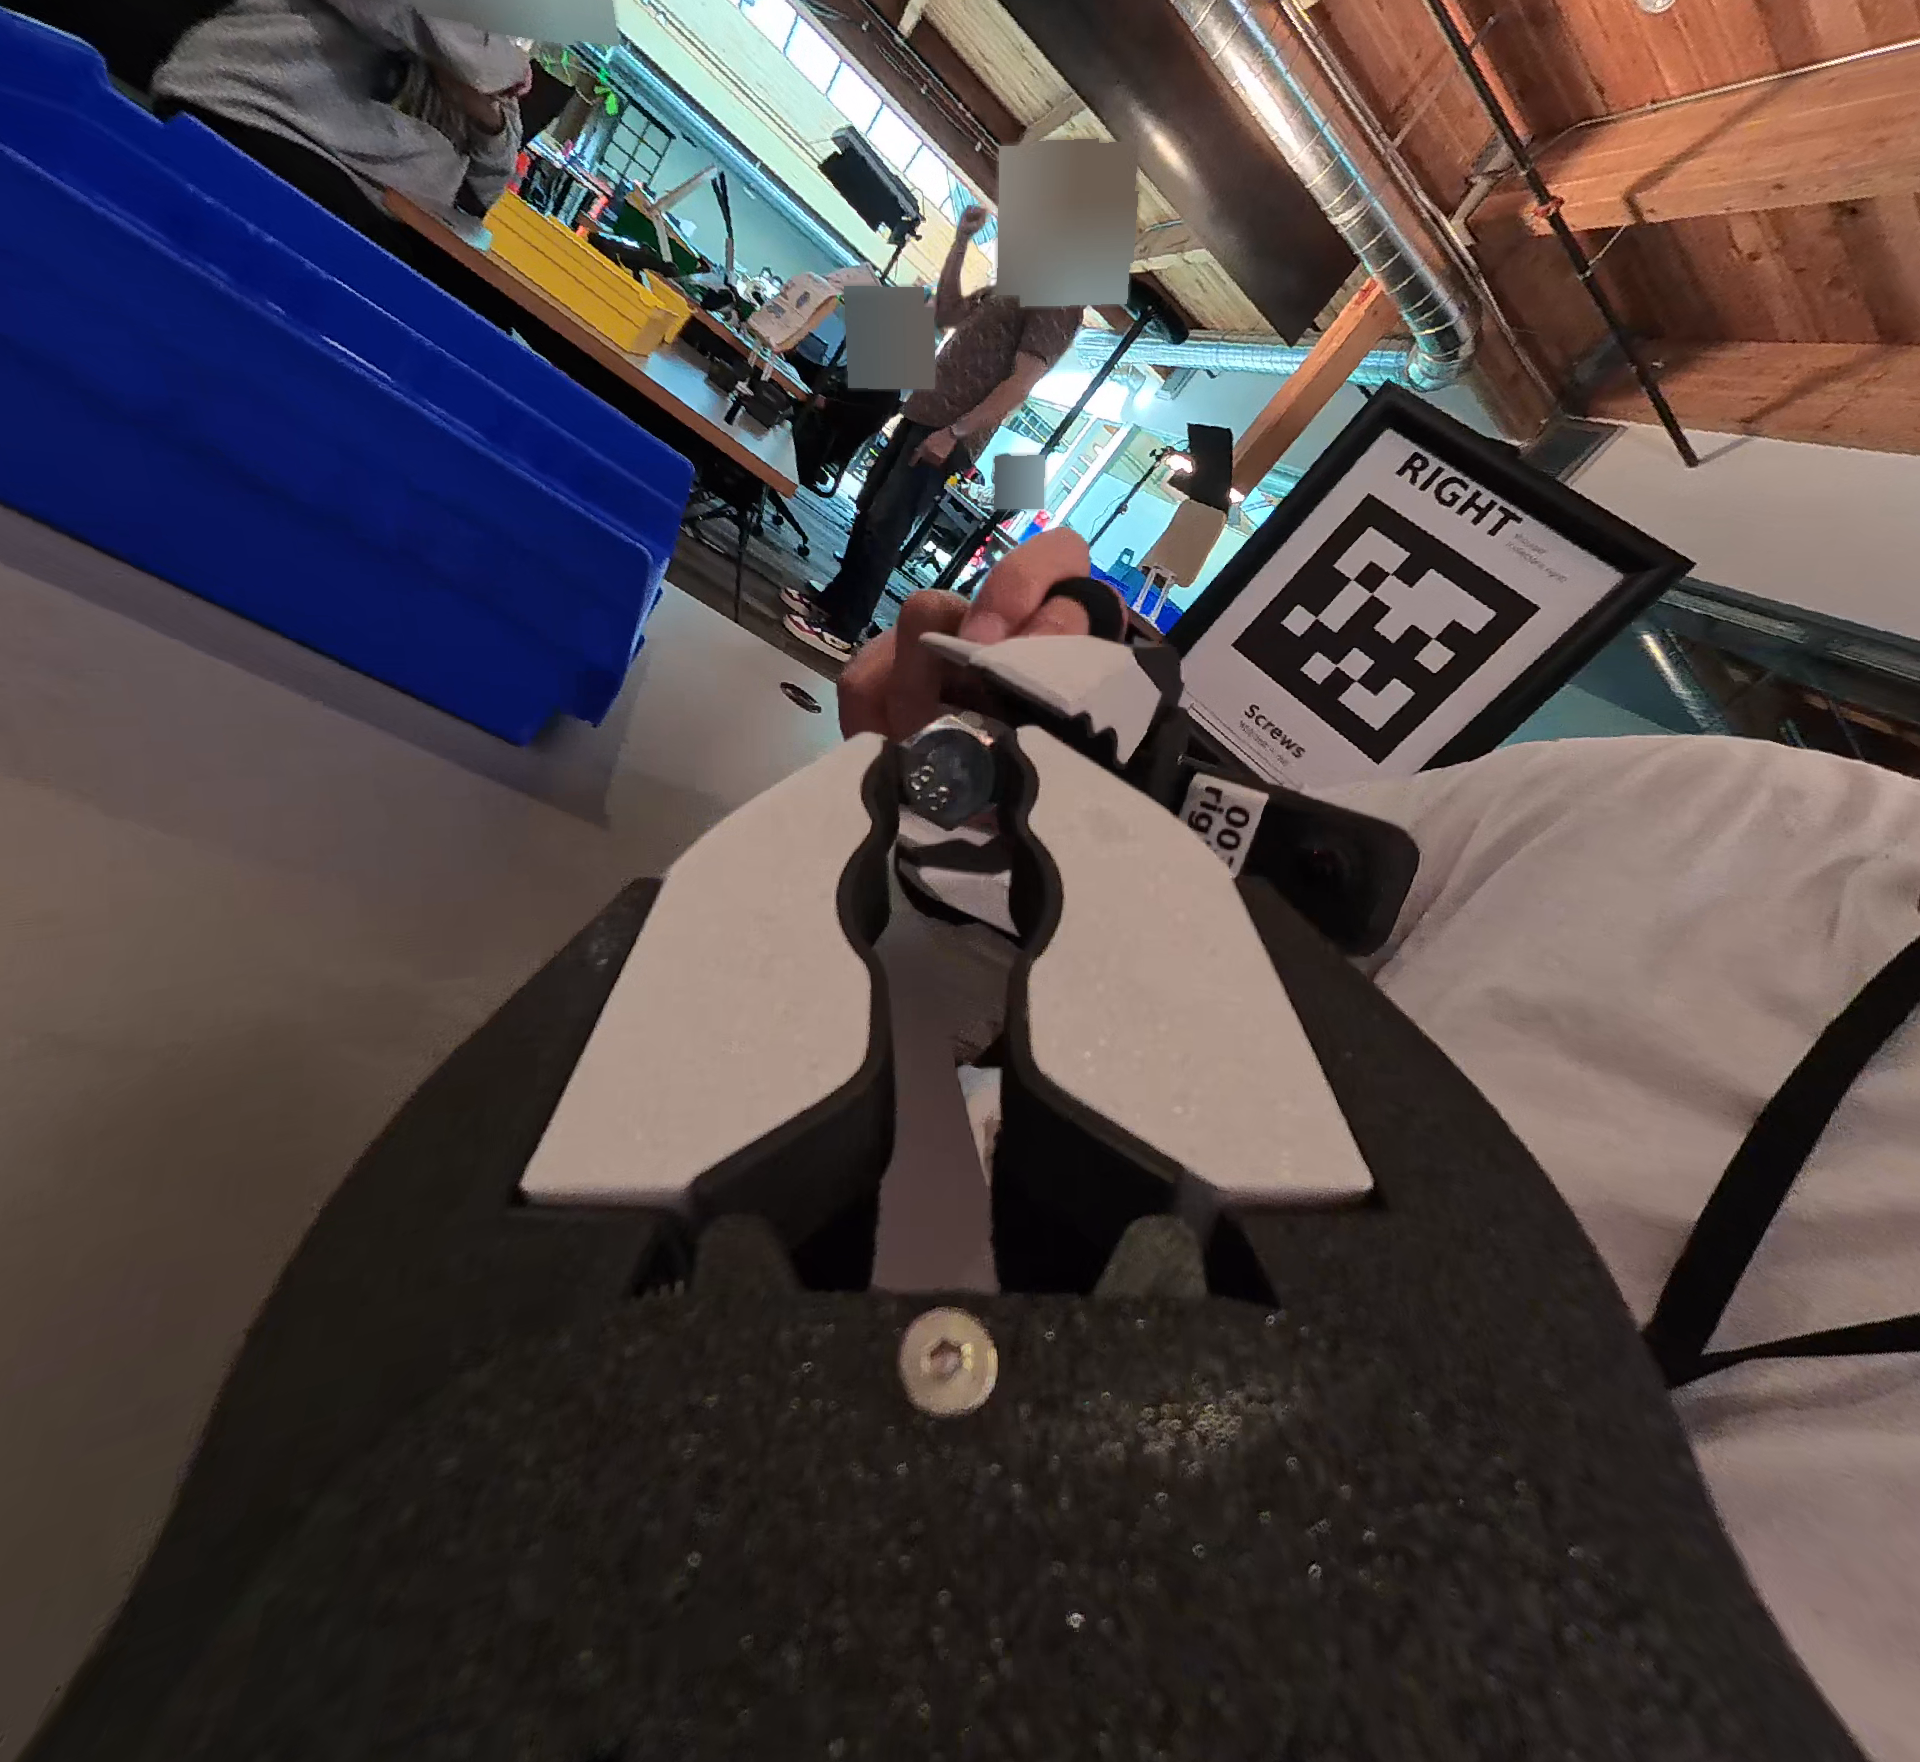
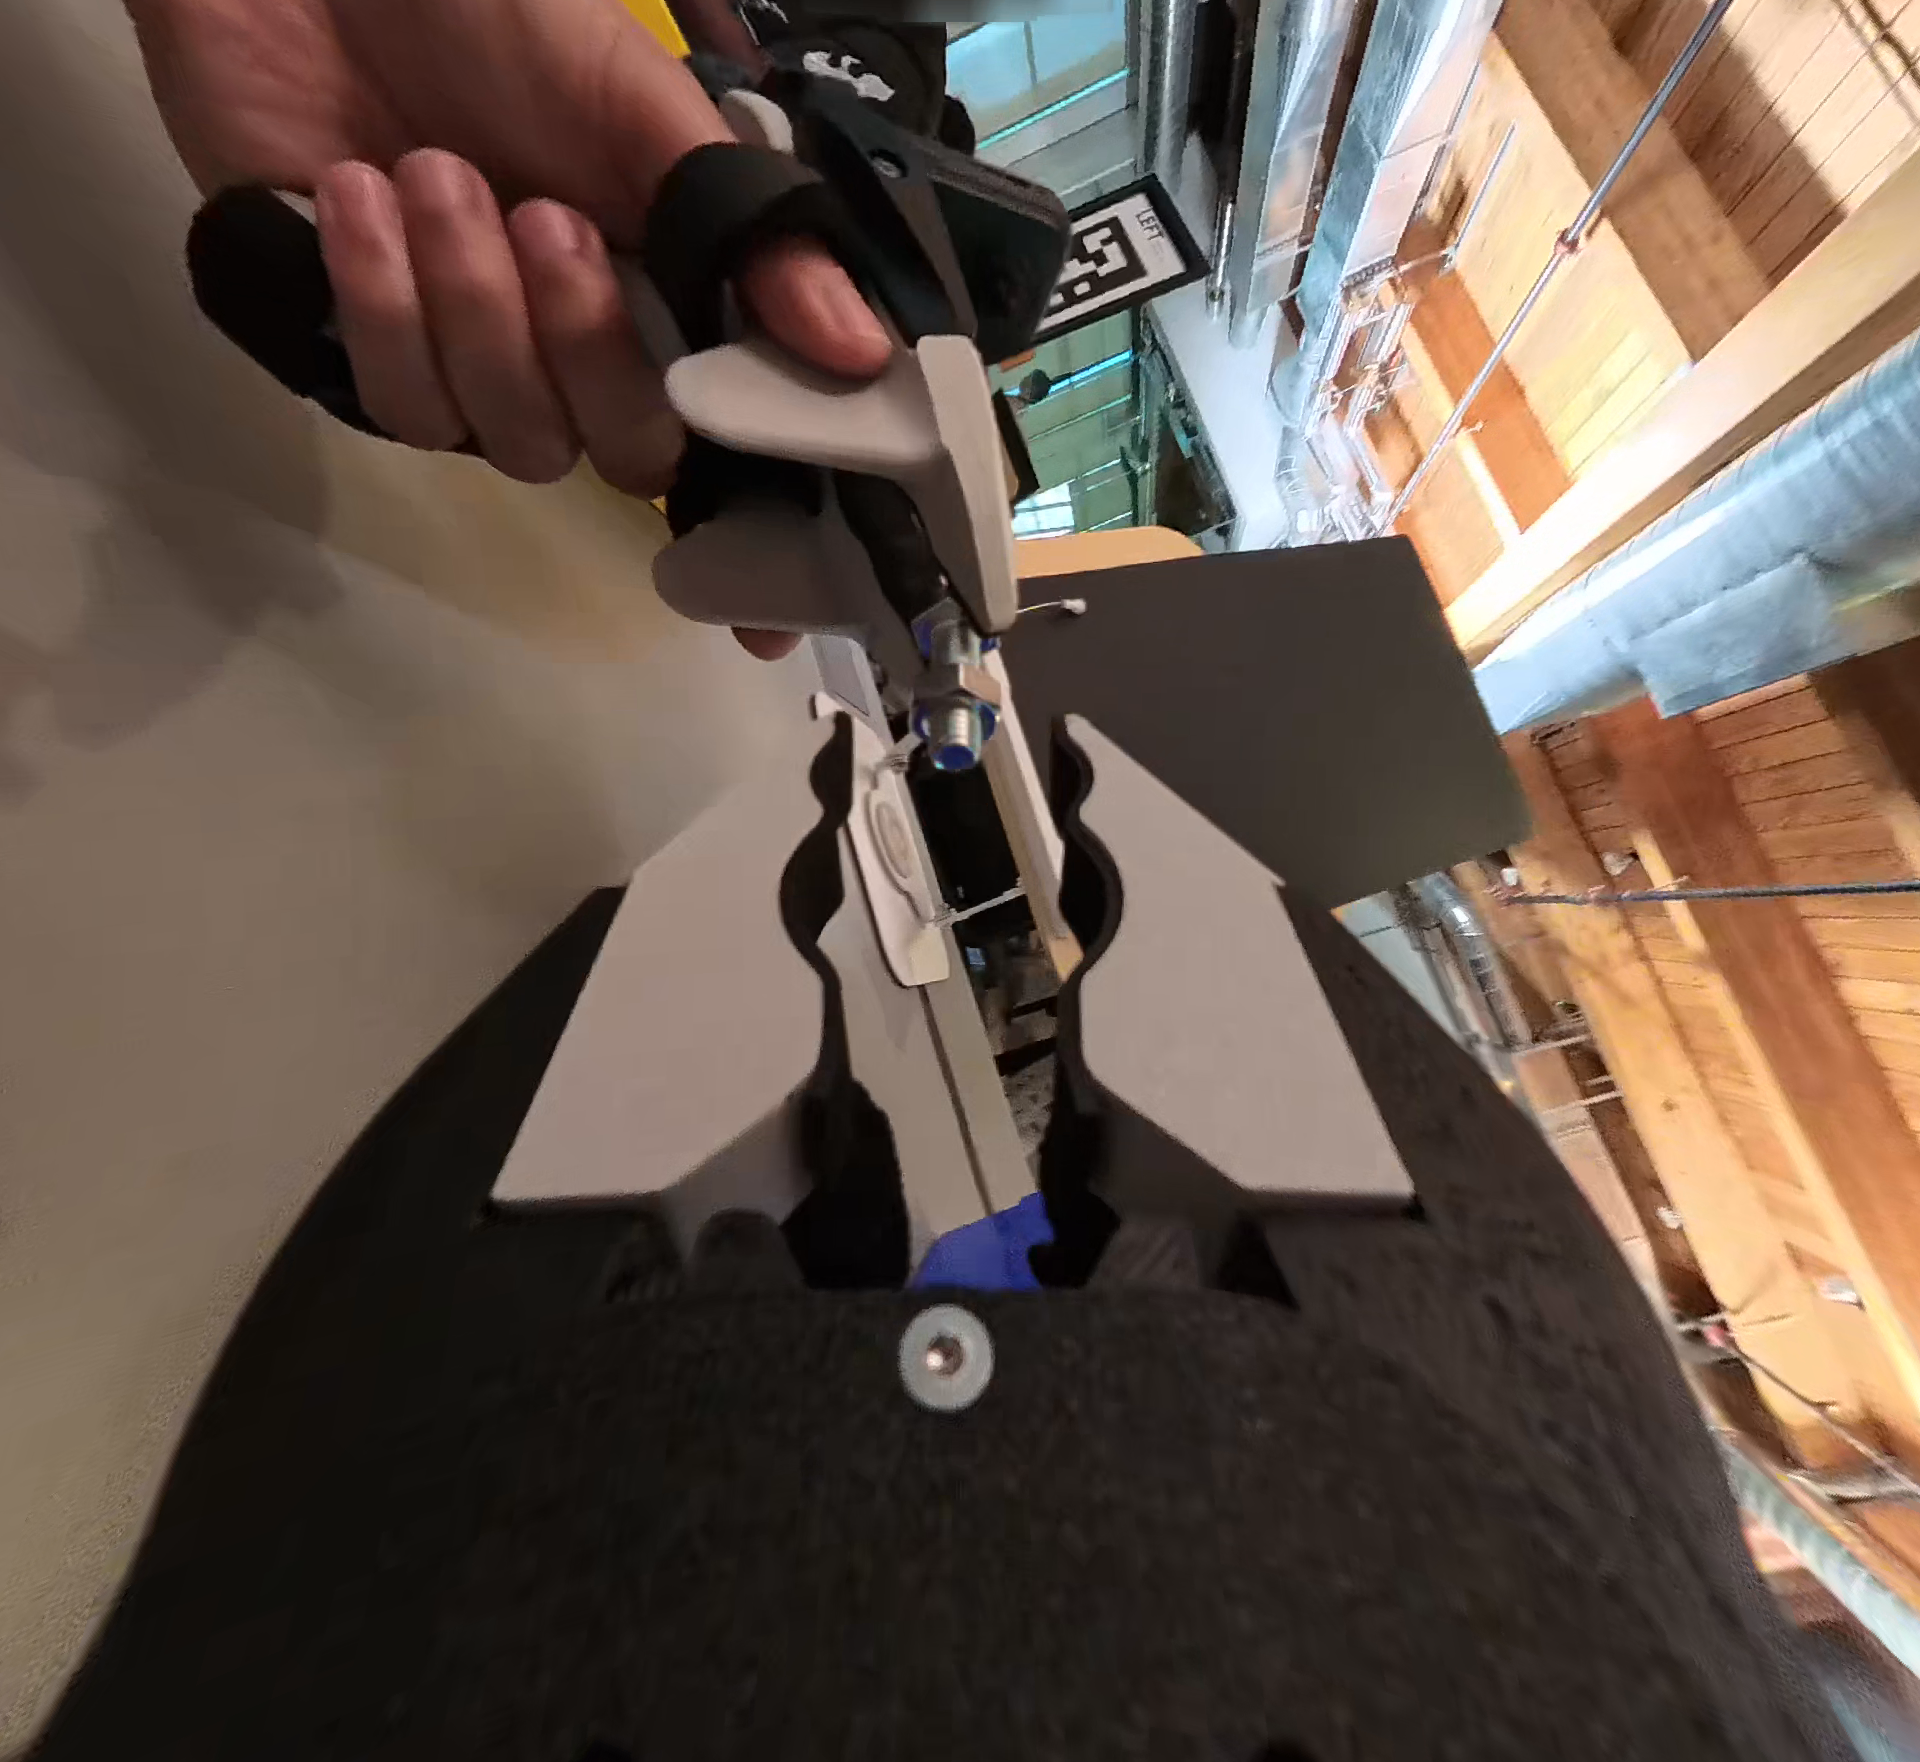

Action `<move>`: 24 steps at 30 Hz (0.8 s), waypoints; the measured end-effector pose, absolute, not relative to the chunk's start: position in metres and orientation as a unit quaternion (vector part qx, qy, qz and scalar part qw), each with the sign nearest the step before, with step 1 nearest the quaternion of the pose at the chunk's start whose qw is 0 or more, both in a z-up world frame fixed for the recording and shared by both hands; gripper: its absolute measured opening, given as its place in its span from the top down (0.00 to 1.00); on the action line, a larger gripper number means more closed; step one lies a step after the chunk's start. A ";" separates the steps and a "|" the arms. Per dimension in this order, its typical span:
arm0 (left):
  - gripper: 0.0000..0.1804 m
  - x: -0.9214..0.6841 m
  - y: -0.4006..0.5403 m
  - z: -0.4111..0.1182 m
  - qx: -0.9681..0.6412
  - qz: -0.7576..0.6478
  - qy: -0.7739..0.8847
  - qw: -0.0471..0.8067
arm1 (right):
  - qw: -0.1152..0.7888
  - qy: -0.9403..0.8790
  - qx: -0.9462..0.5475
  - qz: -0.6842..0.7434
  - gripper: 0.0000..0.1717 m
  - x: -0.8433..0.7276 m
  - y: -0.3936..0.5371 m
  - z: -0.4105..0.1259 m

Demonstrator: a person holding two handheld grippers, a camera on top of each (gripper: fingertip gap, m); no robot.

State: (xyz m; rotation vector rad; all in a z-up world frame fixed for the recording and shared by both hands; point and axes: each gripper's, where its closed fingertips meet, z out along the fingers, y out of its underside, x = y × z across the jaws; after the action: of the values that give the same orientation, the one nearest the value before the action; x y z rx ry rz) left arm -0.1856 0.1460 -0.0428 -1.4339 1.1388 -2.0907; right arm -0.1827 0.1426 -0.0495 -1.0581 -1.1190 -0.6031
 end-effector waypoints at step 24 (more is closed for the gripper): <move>0.90 -0.193 0.147 -0.044 -0.480 -0.670 0.493 0.280 | 0.268 0.037 -0.600 0.753 0.90 -0.193 0.146 -0.049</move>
State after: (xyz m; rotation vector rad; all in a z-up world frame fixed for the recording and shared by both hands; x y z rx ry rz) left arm -0.1925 0.1466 -0.0440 -1.2876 1.3209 -1.7960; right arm -0.1930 0.1459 -0.0492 -1.6196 0.1006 2.0305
